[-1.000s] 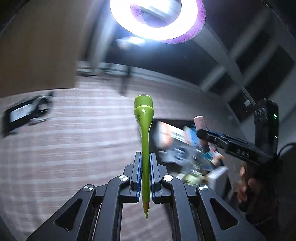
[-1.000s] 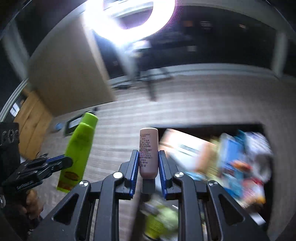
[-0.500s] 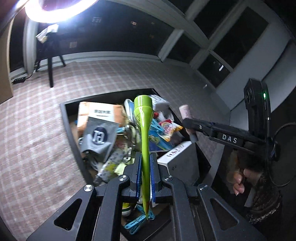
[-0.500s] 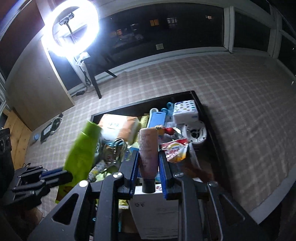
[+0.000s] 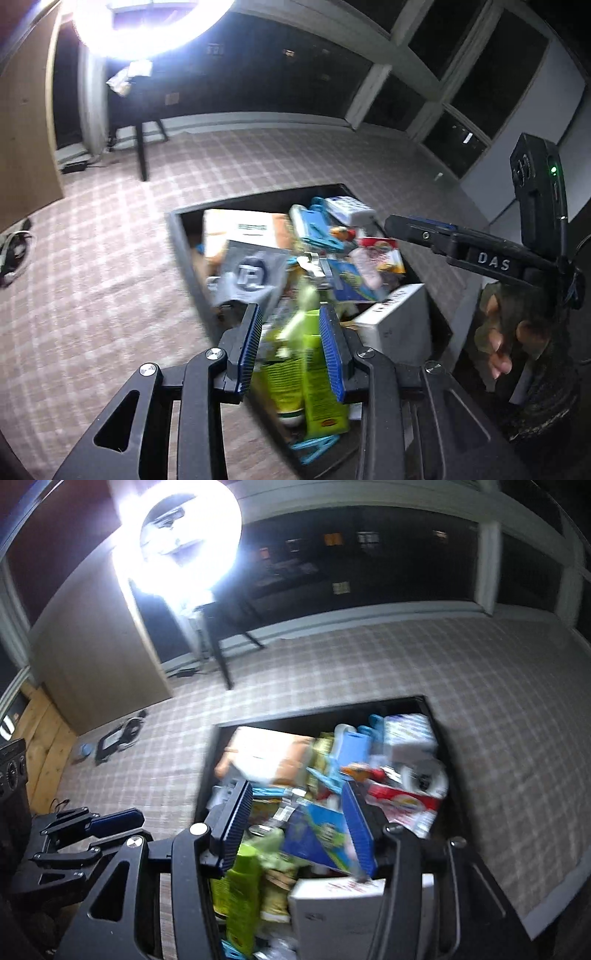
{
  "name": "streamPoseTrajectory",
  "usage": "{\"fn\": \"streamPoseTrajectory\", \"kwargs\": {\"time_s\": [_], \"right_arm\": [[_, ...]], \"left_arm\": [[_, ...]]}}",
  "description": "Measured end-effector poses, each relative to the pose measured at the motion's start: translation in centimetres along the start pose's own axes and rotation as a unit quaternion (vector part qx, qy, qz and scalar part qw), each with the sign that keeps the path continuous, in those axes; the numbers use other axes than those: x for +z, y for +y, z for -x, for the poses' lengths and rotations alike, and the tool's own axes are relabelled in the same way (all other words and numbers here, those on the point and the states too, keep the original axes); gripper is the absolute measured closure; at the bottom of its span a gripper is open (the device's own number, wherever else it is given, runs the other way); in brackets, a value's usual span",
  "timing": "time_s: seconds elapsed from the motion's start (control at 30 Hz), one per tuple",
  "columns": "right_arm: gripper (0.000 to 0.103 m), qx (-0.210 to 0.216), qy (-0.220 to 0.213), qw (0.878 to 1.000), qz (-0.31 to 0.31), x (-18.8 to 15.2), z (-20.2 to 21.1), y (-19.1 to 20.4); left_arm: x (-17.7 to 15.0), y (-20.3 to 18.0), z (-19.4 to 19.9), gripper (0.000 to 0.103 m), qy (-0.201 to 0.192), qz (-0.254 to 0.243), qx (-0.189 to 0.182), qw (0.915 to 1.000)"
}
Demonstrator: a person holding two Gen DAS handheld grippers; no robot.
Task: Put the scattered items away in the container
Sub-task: 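Move both tools back to the black wet-wipe pack and cable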
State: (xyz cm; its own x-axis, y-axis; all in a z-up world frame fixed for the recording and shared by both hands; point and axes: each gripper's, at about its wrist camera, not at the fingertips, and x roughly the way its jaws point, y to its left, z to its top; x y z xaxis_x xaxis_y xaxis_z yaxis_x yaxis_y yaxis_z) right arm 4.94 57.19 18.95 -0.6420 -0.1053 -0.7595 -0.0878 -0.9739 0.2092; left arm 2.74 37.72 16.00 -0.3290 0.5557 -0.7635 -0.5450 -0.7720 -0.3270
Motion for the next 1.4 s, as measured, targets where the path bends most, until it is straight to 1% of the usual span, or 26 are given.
{"fn": "streamPoseTrajectory", "kwargs": {"time_s": [0.13,0.17,0.23,0.37,0.5,0.6,0.7,0.77,0.8,0.83,0.9,0.97,1.03,1.13,1.23,1.3,1.37,1.4], "right_arm": [[0.045,0.013,-0.002,0.998,0.059,1.2,-1.8,4.2],[0.042,0.015,0.0,0.997,0.07,1.4,-2.3,5.2],[0.04,0.028,0.005,0.996,0.089,2.0,-3.5,7.4],[0.04,0.057,0.015,0.991,0.117,3.2,-6.2,11.6],[0.04,0.094,0.026,0.985,0.141,4.7,-9.0,16.0],[0.04,0.117,0.04,0.978,0.167,5.9,-11.5,19.3],[0.043,0.118,0.056,0.971,0.202,6.8,-14.2,22.7],[0.054,0.122,0.07,0.965,0.222,7.4,-16.1,24.8],[0.055,0.124,0.079,0.962,0.231,7.6,-17.2,25.8],[0.057,0.125,0.087,0.959,0.238,7.8,-18.2,26.6],[0.058,0.125,0.1,0.956,0.247,8.3,-20.2,28.0],[0.062,0.13,0.114,0.953,0.25,8.8,-22.2,29.2],[0.064,0.139,0.129,0.949,0.253,9.3,-24.5,30.3],[0.064,0.143,0.149,0.942,0.264,9.8,-27.7,31.7],[0.064,0.155,0.167,0.933,0.278,10.1,-30.2,32.9],[0.064,0.157,0.175,0.928,0.288,10.2,-31.7,33.6],[0.064,0.163,0.18,0.925,0.291,10.4,-32.6,34.0],[0.064,0.169,0.185,0.923,0.292,10.4,-33.1,34.1]], "left_arm": [[-0.3,4.1,1.6,0.073,-0.011,0.027,0.023,0.9993],[-0.4,5.1,2.0,0.073,-0.013,0.033,0.03,0.9989],[-0.6,7.6,3.1,0.073,-0.018,0.049,0.046,0.9976],[-1.2,12.8,5.4,0.073,-0.028,0.071,0.08,0.9939],[-1.5,18.9,7.9,0.073,-0.026,0.083,0.119,0.9891],[-1.3,23.0,9.5,0.073,-0.022,0.086,0.138,0.9864],[-1.0,27.7,10.7,0.073,-0.015,0.085,0.151,0.9847],[-0.9,30.3,11.3,0.073,-0.009,0.086,0.152,0.9846],[-0.7,31.8,11.6,0.073,-0.008,0.083,0.156,0.9843],[-0.6,32.8,11.8,0.073,-0.008,0.077,0.157,0.9846],[-0.3,34.9,11.7,0.073,0.0,0.064,0.16,0.9851],[0.0,36.5,11.2,0.073,0.011,0.05,0.155,0.9865],[0.6,37.9,10.1,0.073,0.026,0.032,0.15,0.9878],[1.6,39.0,7.8,0.069,0.057,-0.005,0.143,0.988],[2.4,39.3,5.3,0.065,0.093,-0.065,0.149,0.9823],[2.9,39.2,3.8,0.05,0.116,-0.104,0.143,0.9775],[3.3,39.2,2.5,0.043,0.135,-0.137,0.136,0.9719],[3.6,39.2,1.9,0.041,0.142,-0.153,0.138,0.9682]]}}
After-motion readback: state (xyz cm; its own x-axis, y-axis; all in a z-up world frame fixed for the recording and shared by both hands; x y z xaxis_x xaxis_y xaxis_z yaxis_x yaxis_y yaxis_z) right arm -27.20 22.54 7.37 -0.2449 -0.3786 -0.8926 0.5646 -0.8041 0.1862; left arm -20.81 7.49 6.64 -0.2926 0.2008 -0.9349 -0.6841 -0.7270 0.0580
